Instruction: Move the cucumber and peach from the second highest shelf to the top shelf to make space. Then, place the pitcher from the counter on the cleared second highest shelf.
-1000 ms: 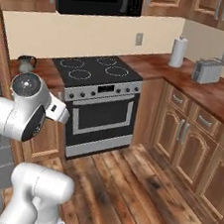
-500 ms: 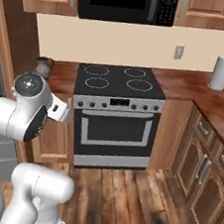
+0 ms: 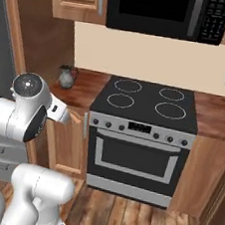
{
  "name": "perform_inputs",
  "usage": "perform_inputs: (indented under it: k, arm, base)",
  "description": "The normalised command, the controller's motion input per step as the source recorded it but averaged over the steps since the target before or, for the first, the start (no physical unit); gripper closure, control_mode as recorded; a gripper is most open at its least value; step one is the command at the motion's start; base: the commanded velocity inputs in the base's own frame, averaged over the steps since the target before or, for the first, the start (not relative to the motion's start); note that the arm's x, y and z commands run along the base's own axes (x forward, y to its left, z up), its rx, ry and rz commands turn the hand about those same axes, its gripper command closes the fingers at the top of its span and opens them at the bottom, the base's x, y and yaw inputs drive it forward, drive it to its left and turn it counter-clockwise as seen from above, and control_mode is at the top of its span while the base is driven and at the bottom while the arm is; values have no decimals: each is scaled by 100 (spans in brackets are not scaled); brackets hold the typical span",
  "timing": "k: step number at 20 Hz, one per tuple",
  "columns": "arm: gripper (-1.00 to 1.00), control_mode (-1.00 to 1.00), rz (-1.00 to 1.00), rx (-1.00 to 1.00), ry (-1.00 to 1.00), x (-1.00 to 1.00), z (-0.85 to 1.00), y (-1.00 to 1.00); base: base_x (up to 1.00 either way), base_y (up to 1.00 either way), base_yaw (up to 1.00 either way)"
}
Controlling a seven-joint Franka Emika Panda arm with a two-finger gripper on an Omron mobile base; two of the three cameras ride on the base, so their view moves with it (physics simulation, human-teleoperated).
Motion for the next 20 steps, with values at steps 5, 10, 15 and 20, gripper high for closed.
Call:
perform_inputs:
  k: [5,10,15,20]
  arm:
    - [-100,100,0,0,0,0,0,0]
    - [-100,100,0,0,0,0,0,0]
    - [-100,100,0,0,0,0,0,0]
    - [-100,100,0,0,0,0,0,0]
  base:
    - [87,-39,44]
    - [86,-12,37]
    - [77,-3,33]
    - [57,-2,31]
